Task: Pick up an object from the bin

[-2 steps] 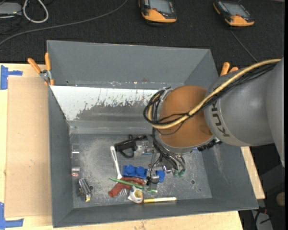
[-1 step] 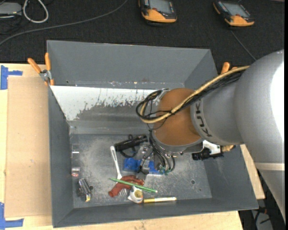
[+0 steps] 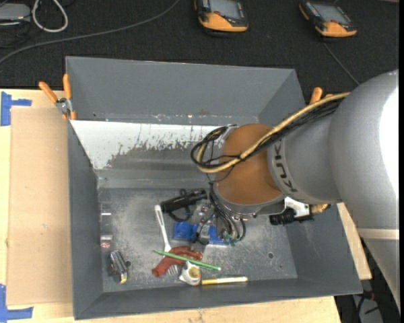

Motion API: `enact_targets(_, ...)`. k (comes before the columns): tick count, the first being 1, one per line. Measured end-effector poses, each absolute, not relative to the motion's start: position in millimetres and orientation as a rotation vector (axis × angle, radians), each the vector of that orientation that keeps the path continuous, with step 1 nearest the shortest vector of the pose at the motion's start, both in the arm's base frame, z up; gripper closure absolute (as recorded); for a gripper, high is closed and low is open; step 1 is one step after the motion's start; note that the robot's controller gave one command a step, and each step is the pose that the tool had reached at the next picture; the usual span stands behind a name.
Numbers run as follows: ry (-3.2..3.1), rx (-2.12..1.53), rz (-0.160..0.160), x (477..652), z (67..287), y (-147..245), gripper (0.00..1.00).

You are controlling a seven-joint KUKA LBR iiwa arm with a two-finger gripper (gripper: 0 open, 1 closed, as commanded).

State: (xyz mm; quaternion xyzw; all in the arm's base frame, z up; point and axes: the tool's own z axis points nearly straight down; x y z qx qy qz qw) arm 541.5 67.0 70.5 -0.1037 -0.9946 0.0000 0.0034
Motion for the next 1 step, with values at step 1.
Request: enact_targets(1, -3.117, -0.283, 0.002, 535.7, 136.9, 61.5, 1.00)
